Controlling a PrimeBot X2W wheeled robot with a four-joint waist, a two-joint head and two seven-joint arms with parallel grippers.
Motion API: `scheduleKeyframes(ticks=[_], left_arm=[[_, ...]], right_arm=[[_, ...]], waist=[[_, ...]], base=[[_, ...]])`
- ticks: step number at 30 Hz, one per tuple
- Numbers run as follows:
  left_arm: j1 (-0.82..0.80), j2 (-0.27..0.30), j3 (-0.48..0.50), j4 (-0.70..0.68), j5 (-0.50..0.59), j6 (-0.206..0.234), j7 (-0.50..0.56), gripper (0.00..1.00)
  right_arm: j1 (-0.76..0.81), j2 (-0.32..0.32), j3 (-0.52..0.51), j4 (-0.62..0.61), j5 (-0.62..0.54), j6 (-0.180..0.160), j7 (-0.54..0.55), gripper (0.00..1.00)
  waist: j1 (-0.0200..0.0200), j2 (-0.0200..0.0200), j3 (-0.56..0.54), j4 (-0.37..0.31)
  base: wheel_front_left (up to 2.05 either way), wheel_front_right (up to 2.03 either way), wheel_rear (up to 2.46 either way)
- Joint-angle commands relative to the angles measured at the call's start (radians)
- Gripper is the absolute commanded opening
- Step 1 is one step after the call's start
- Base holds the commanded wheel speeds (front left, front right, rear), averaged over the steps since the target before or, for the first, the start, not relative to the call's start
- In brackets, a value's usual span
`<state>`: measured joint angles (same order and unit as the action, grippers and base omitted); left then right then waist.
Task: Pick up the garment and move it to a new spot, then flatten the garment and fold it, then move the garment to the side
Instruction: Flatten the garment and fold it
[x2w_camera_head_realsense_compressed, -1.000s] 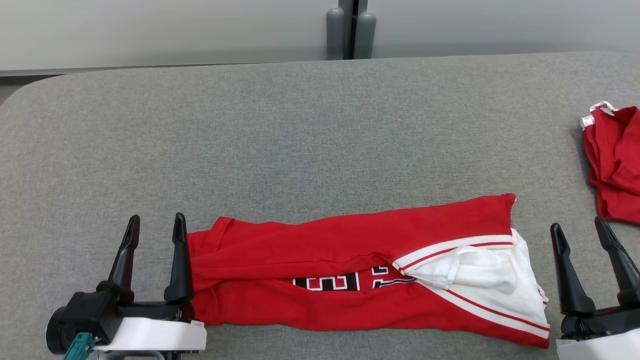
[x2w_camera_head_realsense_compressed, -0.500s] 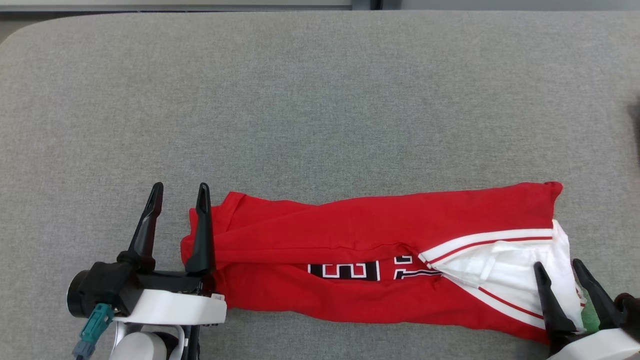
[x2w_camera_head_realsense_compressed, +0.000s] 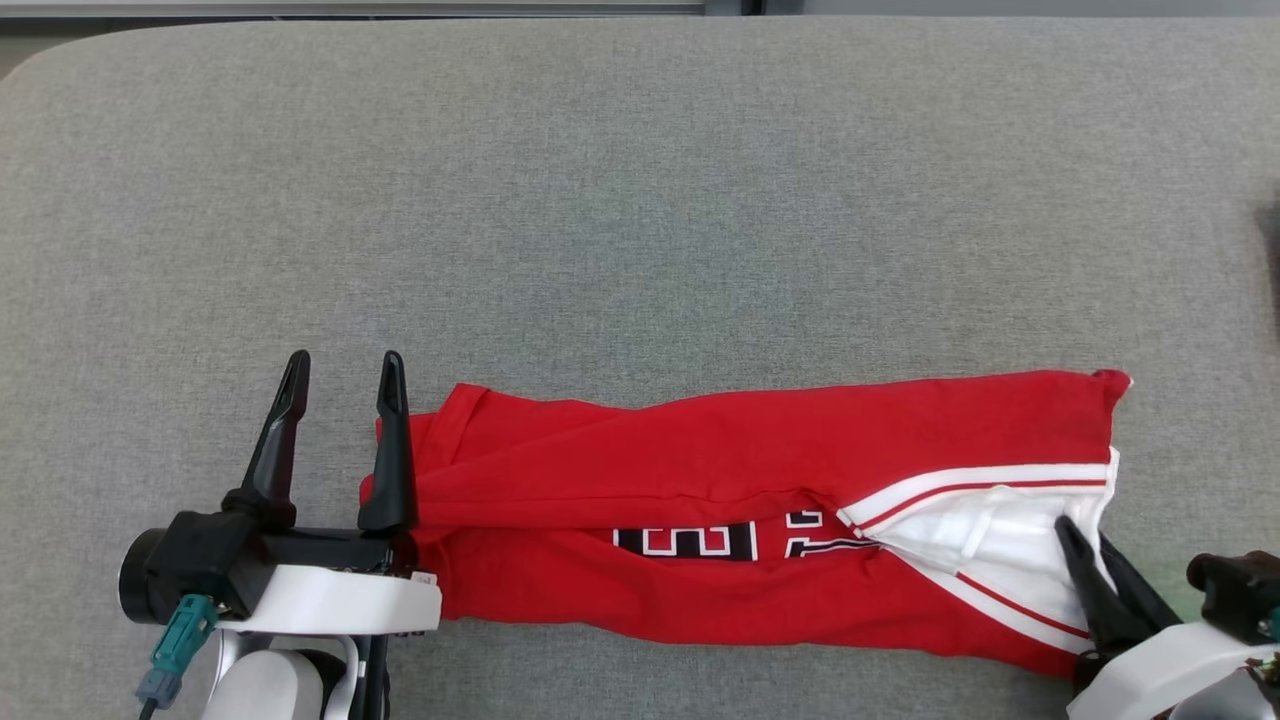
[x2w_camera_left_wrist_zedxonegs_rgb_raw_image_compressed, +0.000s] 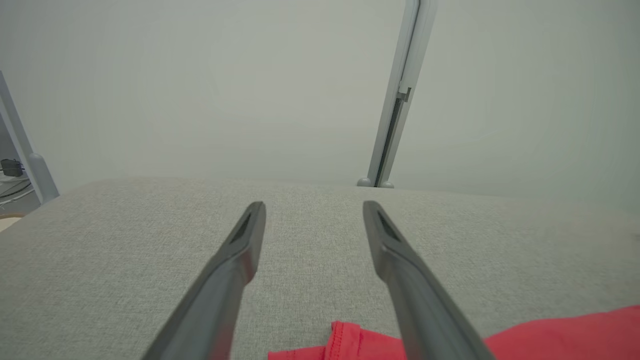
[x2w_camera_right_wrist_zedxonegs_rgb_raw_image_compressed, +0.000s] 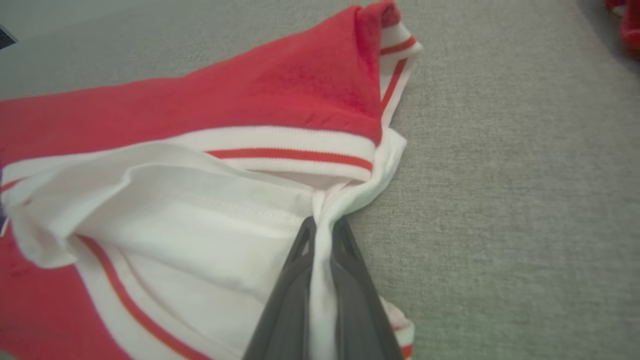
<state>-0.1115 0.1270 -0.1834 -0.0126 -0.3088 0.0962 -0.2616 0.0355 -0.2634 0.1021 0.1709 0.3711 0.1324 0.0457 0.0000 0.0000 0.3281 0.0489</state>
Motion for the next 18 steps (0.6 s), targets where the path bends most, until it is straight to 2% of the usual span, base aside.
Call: scheduleKeyframes(ticks=[1, 6, 11, 15, 18], left_arm=[[-0.006, 0.001, 0.005, -0.001, 0.005, -0.008, -0.004, 1.00], [0.016, -0.005, 0.021, 0.002, 0.012, -0.009, -0.004, 1.00], [0.018, -0.011, 0.029, 0.006, 0.014, -0.015, -0.004, 1.00], [0.025, -0.014, 0.034, 0.011, 0.018, -0.016, -0.004, 1.00], [0.031, -0.015, 0.036, 0.011, 0.018, -0.018, -0.004, 1.00]], right_arm=[[0.003, -0.006, -0.011, 0.002, 0.000, -0.003, 0.013, 0.00], [0.006, -0.040, -0.093, -0.040, 0.010, -0.003, -0.006, 0.00], [0.021, -0.093, -0.177, -0.009, 0.011, -0.003, -0.022, 0.00], [0.016, -0.120, -0.177, -0.039, 0.015, -0.003, -0.015, 0.00], [0.005, -0.127, -0.150, -0.117, 0.003, -0.003, 0.011, 0.00]], waist=[[0.0000, 0.0000, -0.002, -0.005], [0.0000, 0.0000, -0.017, -0.022], [0.0000, 0.0000, -0.032, -0.027], [0.0000, 0.0000, -0.047, -0.028], [0.0000, 0.0000, -0.057, -0.032]], base=[[0.00, 0.00, 0.00], [0.00, 0.00, 0.00], [0.00, 0.00, 0.00], [0.00, 0.00, 0.00], [0.00, 0.00, 0.00]])
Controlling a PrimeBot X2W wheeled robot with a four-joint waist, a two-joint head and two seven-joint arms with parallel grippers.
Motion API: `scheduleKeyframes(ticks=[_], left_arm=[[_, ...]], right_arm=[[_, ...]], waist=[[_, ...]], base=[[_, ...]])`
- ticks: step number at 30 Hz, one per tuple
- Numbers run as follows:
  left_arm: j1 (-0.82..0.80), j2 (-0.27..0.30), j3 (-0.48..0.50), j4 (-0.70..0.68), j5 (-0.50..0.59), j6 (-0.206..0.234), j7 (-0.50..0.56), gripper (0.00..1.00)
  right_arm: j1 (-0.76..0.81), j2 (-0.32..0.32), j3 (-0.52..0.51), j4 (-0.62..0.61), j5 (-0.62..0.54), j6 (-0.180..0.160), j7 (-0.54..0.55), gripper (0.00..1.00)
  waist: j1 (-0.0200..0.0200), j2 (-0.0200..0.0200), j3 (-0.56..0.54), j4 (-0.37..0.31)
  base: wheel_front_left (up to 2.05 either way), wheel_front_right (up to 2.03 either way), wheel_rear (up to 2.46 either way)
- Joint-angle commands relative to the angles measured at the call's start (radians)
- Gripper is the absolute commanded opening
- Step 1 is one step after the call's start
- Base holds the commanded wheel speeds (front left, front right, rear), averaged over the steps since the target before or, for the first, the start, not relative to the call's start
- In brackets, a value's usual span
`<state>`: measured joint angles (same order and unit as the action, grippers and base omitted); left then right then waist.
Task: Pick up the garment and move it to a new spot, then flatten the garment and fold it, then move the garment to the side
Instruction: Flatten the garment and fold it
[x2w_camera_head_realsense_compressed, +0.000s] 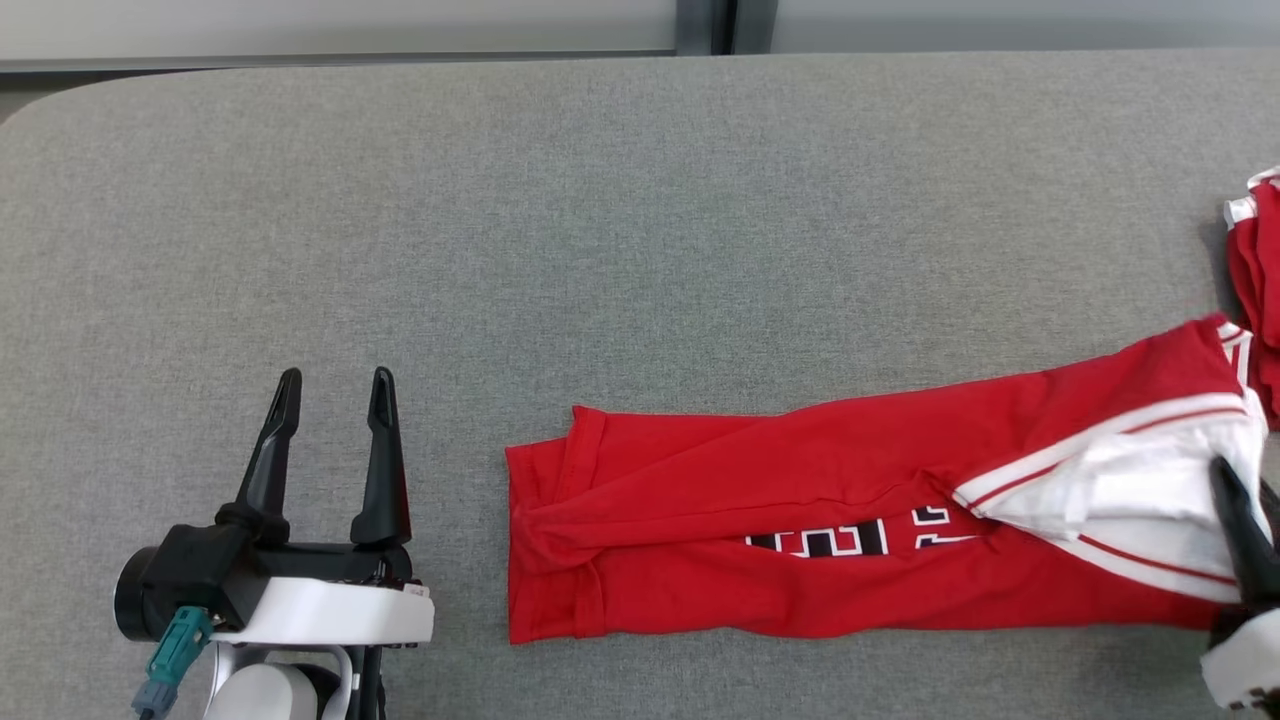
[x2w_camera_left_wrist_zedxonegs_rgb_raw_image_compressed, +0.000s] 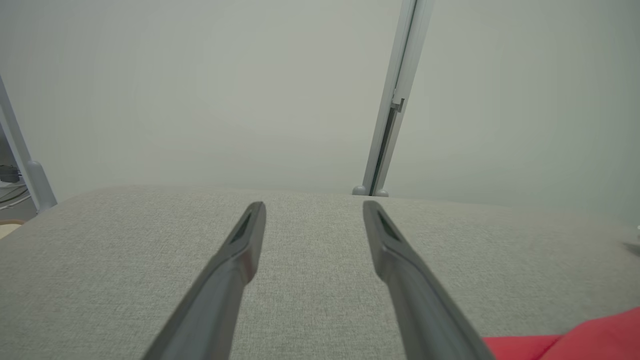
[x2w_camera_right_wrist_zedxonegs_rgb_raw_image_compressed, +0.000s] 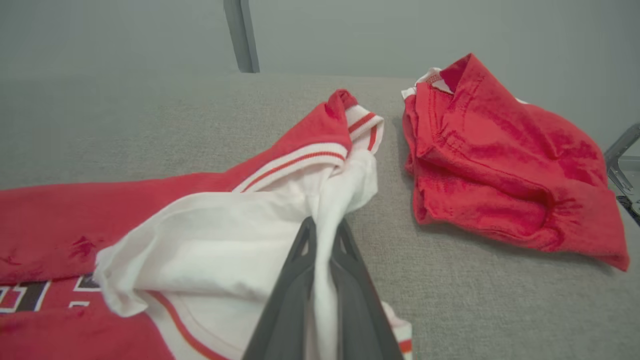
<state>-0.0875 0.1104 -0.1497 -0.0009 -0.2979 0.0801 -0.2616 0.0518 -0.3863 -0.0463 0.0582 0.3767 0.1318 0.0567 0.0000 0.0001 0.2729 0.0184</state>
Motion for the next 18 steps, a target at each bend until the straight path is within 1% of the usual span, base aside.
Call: scheduleKeyframes(ticks=[1, 5, 7, 9, 10, 11, 12, 16, 18], left_arm=[[0.010, 0.001, 0.003, 0.000, 0.007, -0.002, -0.004, 1.00], [0.015, -0.001, 0.005, -0.002, 0.006, -0.003, -0.004, 1.00], [0.011, -0.002, 0.003, -0.002, 0.007, -0.003, -0.004, 1.00], [0.005, -0.004, -0.004, -0.003, 0.007, -0.005, -0.004, 1.00], [-0.001, -0.005, -0.009, -0.001, 0.008, -0.008, -0.004, 1.00], [-0.001, -0.005, -0.009, -0.001, 0.008, -0.008, -0.004, 1.00], [-0.006, -0.005, -0.011, 0.000, 0.008, -0.010, -0.004, 1.00], [-0.028, -0.012, -0.030, 0.005, 0.008, -0.017, -0.004, 1.00], [-0.039, -0.015, -0.036, 0.005, 0.006, -0.020, -0.004, 1.00]], right_arm=[[-0.018, 0.001, 0.007, -0.041, -0.007, -0.002, 0.014, 0.00], [-0.047, 0.034, 0.077, -0.209, -0.047, -0.002, 0.103, 0.00], [-0.074, 0.046, 0.141, -0.267, -0.066, -0.002, 0.146, 0.00], [-0.113, 0.071, 0.240, -0.306, -0.073, -0.001, 0.177, 0.00], [-0.131, 0.081, 0.284, -0.310, -0.068, -0.001, 0.184, 0.00], [-0.131, 0.081, 0.284, -0.310, -0.068, -0.001, 0.184, 0.00], [-0.152, 0.087, 0.329, -0.306, -0.068, -0.001, 0.189, 0.00], [-0.217, 0.128, 0.495, -0.235, -0.038, -0.001, 0.186, 0.00], [-0.237, 0.150, 0.555, -0.185, -0.021, -0.001, 0.178, 0.00]], waist=[[0.0000, -0.0001, -0.007, -0.002], [0.0000, -0.0001, -0.023, -0.004], [0.0000, -0.0001, -0.026, -0.001], [0.0000, -0.0001, -0.024, 0.005], [0.0000, -0.0001, -0.023, 0.012], [0.0000, -0.0001, -0.023, 0.012], [0.0000, -0.0001, -0.020, 0.019], [0.0000, -0.0001, -0.008, 0.060], [0.0000, -0.0001, 0.000, 0.080]], base=[[0.00, 0.00, 0.00], [0.00, 0.00, 0.00], [0.00, 0.00, 0.00], [0.00, 0.00, 0.00], [0.00, 0.00, 0.00], [0.00, 0.00, 0.00], [0.00, 0.00, 0.00], [0.00, 0.00, 0.00], [0.00, 0.00, 0.00]])
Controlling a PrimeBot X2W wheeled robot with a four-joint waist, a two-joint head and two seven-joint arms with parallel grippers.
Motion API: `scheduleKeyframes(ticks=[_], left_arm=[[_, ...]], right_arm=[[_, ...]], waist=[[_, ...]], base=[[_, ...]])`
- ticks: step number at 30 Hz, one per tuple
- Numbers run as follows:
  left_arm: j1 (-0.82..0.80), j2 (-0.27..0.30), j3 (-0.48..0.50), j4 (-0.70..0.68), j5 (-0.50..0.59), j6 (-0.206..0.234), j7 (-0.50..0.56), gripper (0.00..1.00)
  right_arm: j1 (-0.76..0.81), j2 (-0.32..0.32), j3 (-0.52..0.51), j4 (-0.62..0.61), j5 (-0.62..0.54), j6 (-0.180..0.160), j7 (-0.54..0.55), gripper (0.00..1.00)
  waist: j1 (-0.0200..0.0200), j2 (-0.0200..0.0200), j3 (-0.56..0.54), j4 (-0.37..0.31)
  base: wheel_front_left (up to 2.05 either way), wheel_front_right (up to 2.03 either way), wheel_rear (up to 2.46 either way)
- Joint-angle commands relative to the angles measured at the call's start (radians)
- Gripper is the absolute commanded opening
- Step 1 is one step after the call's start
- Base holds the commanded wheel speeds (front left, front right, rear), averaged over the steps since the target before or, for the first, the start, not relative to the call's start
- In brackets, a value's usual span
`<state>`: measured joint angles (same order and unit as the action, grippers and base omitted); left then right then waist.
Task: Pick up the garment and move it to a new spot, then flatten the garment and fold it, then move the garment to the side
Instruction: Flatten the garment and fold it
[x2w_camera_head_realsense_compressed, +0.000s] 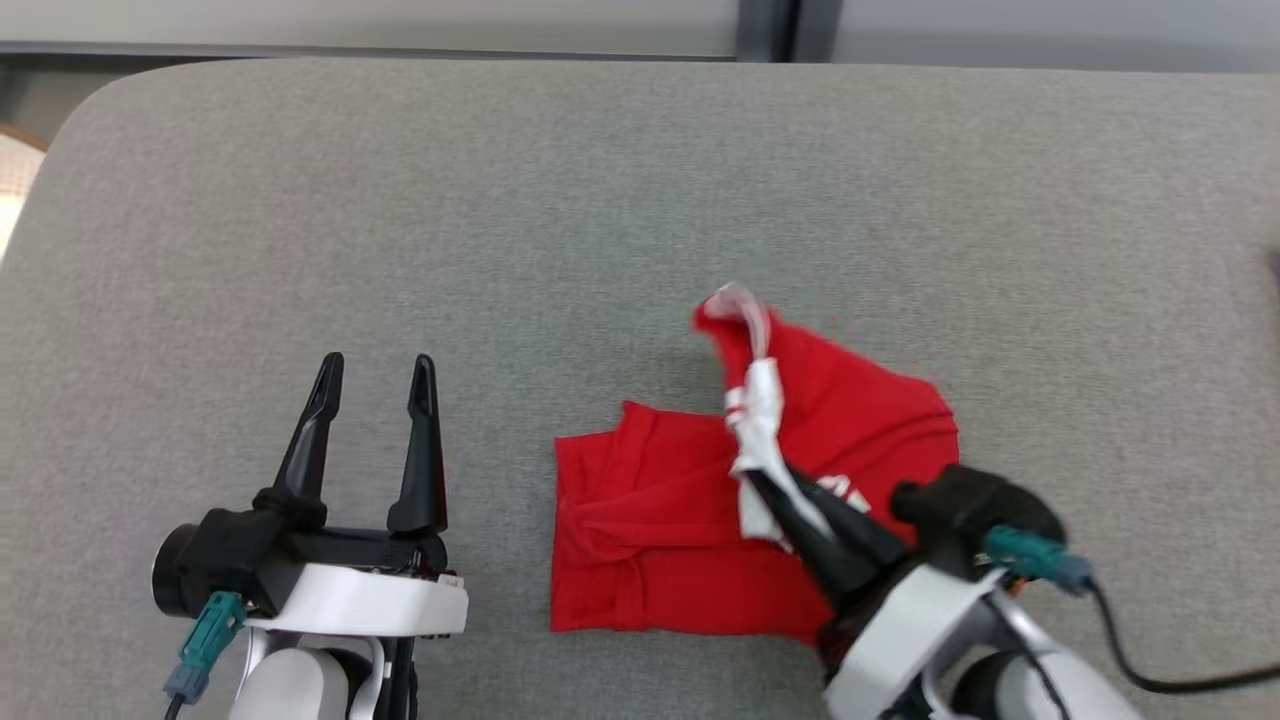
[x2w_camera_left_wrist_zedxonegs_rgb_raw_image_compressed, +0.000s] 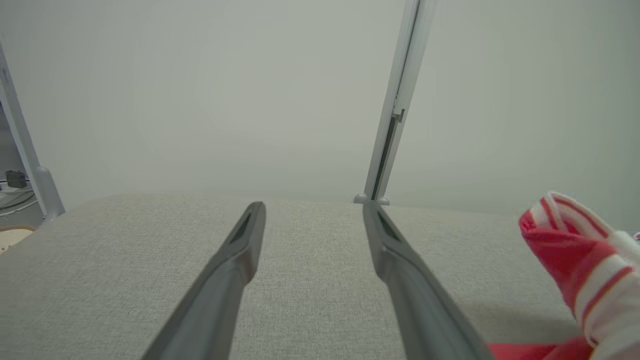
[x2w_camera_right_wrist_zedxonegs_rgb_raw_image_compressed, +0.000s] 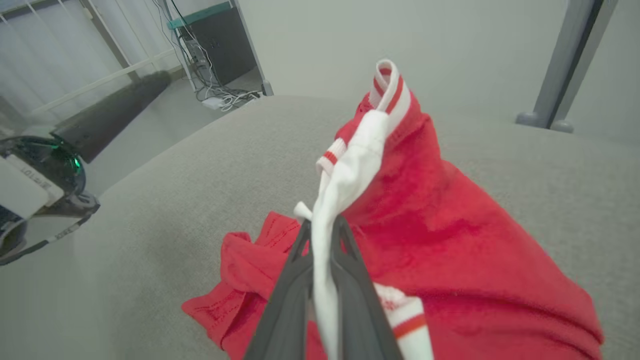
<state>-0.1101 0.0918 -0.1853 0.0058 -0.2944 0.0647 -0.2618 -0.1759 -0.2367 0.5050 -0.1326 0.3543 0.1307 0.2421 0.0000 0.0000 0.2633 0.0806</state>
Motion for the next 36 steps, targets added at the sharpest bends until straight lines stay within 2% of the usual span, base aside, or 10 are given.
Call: scheduleKeyframes(ticks=[1, 10, 11, 12, 13, 14, 20, 24, 33, 36], left_arm=[[-0.024, 0.001, -0.001, -0.005, 0.002, -0.005, -0.004, 1.00], [-0.031, -0.019, 0.003, -0.004, 0.007, -0.014, -0.004, 1.00], [-0.032, -0.020, 0.004, -0.003, 0.009, -0.016, -0.004, 1.00], [-0.033, -0.021, 0.005, -0.001, 0.010, -0.018, -0.004, 1.00], [-0.035, -0.022, 0.006, 0.001, 0.012, -0.019, -0.004, 1.00], [-0.037, -0.022, 0.007, 0.002, 0.014, -0.021, -0.004, 1.00], [-0.045, -0.025, 0.021, 0.008, 0.023, -0.029, -0.004, 1.00], [-0.032, -0.025, 0.033, 0.010, 0.032, -0.032, -0.004, 1.00], [-0.002, -0.018, 0.055, 0.012, 0.043, -0.037, -0.004, 1.00], [0.011, -0.012, 0.065, 0.015, 0.044, -0.038, -0.004, 1.00]], right_arm=[[-0.019, 0.009, 0.031, 0.034, 0.008, 0.000, -0.010, 0.00], [-0.086, 0.128, 0.135, 0.265, 0.061, 0.000, -0.105, 0.00], [-0.092, 0.138, 0.133, 0.281, 0.060, 0.000, -0.124, 0.13], [-0.100, 0.144, 0.140, 0.302, 0.053, 0.000, -0.131, 0.34], [-0.105, 0.149, 0.146, 0.315, 0.048, 0.000, -0.144, 0.77], [-0.112, 0.156, 0.145, 0.321, 0.052, 0.000, -0.164, 1.00], [-0.162, 0.172, 0.174, 0.263, 0.070, 0.000, -0.293, 1.00], [-0.190, 0.153, 0.131, 0.190, 0.055, 0.000, -0.350, 1.00], [-0.112, 0.079, -0.143, 0.105, -0.005, 0.000, -0.376, 1.00], [-0.031, 0.042, -0.296, 0.094, -0.029, 0.000, -0.362, 1.00]], waist=[[0.0000, 0.0000, 0.013, 0.026], [0.0000, 0.0000, 0.034, 0.052], [0.0000, 0.0000, 0.035, 0.052], [0.0000, 0.0000, 0.036, 0.052], [0.0000, 0.0000, 0.036, 0.052], [0.0000, 0.0000, 0.037, 0.052], [0.0000, 0.0000, 0.031, 0.037], [0.0000, 0.0000, 0.021, 0.019], [0.0000, 0.0000, 0.004, -0.016], [0.0000, 0.0000, -0.008, -0.032]], base=[[0.00, 0.00, 0.00], [0.00, 0.00, 0.00], [0.00, 0.00, 0.00], [0.00, 0.00, 0.00], [0.00, 0.00, 0.00], [0.00, 0.00, 0.00], [0.00, 0.00, 0.00], [0.00, 0.00, 0.00], [0.00, 0.00, 0.00], [0.00, 0.00, 0.00]])
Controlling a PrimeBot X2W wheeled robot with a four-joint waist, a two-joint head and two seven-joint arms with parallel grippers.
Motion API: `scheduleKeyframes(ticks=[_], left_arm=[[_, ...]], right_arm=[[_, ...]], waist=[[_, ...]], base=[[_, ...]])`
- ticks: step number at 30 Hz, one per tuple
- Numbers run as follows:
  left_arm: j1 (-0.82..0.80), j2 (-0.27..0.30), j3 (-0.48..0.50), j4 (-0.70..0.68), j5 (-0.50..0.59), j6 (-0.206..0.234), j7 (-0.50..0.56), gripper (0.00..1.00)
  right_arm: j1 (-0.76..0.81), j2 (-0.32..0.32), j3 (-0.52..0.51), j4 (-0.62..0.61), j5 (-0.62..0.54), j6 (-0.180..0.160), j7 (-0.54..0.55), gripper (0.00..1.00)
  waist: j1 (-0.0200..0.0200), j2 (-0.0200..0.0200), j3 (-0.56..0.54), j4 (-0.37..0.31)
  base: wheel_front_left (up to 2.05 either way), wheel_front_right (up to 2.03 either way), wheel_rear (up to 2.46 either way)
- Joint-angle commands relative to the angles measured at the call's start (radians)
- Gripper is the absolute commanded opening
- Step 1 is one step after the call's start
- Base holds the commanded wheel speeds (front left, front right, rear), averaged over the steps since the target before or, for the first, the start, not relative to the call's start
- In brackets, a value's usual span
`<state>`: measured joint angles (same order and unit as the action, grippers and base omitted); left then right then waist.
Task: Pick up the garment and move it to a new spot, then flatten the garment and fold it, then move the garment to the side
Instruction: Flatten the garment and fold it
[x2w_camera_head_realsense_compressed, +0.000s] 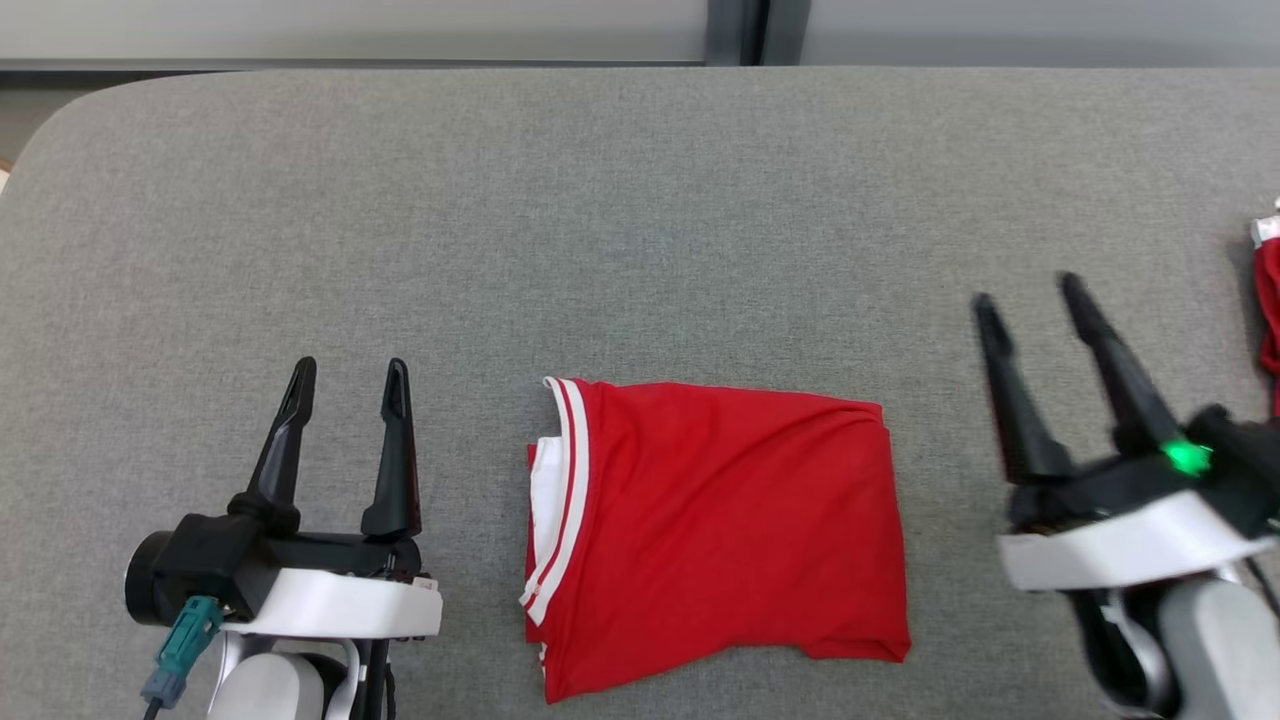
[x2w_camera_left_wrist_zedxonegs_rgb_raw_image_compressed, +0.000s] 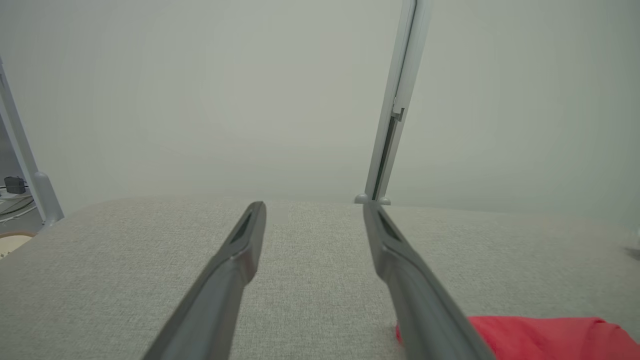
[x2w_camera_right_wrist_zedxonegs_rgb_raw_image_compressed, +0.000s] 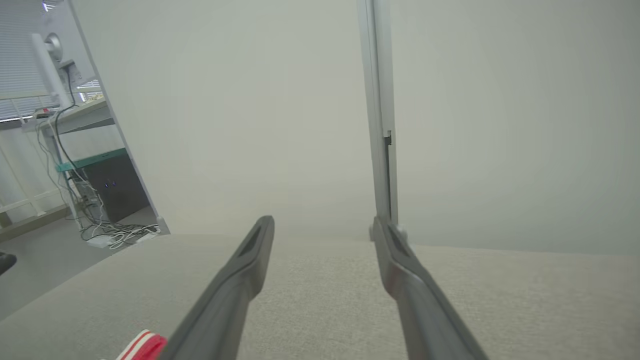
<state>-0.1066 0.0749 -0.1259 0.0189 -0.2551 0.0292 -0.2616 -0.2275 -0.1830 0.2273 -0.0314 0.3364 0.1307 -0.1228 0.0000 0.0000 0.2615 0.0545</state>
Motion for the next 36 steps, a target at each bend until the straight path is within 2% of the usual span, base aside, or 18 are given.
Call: scheduleKeyframes(ticks=[1, 2, 7, 11, 22, 36], left_arm=[[0.014, 0.007, 0.008, 0.004, 0.003, -0.002, -0.004, 1.00], [0.014, 0.007, 0.008, 0.004, 0.003, -0.002, -0.004, 1.00], [0.033, 0.019, 0.022, 0.014, -0.011, -0.003, -0.004, 1.00], [0.062, 0.030, 0.031, 0.022, -0.018, 0.003, 0.002, 1.00], [0.180, 0.066, 0.046, 0.002, -0.037, 0.018, 0.070, 1.00], [0.243, 0.084, 0.042, -0.050, -0.043, 0.043, 0.121, 1.00]], right_arm=[[0.045, -0.021, -0.054, -0.009, -0.017, 0.000, 0.009, 1.00], [0.045, -0.021, -0.054, -0.009, -0.017, 0.000, 0.009, 1.00], [0.168, -0.040, -0.187, -0.045, -0.044, 0.000, 0.027, 1.00], [0.244, -0.038, -0.226, -0.079, -0.049, 0.000, 0.056, 1.00], [0.350, -0.023, -0.227, -0.126, -0.050, 0.000, 0.123, 1.00], [0.392, -0.026, -0.234, -0.136, -0.044, 0.000, 0.152, 1.00]], waist=[[0.0000, 0.0000, -0.010, -0.009], [0.0000, 0.0000, -0.010, -0.009], [0.0000, 0.0000, -0.043, -0.022], [0.0000, 0.0000, -0.083, -0.034], [0.0000, 0.0000, -0.223, -0.068], [0.0000, 0.0000, -0.259, -0.077]], base=[[0.00, 0.00, 0.00], [0.00, 0.00, 0.00], [0.00, 0.00, 0.00], [0.00, 0.00, 0.00], [0.00, 0.00, 0.00], [0.00, 0.00, 0.00]])
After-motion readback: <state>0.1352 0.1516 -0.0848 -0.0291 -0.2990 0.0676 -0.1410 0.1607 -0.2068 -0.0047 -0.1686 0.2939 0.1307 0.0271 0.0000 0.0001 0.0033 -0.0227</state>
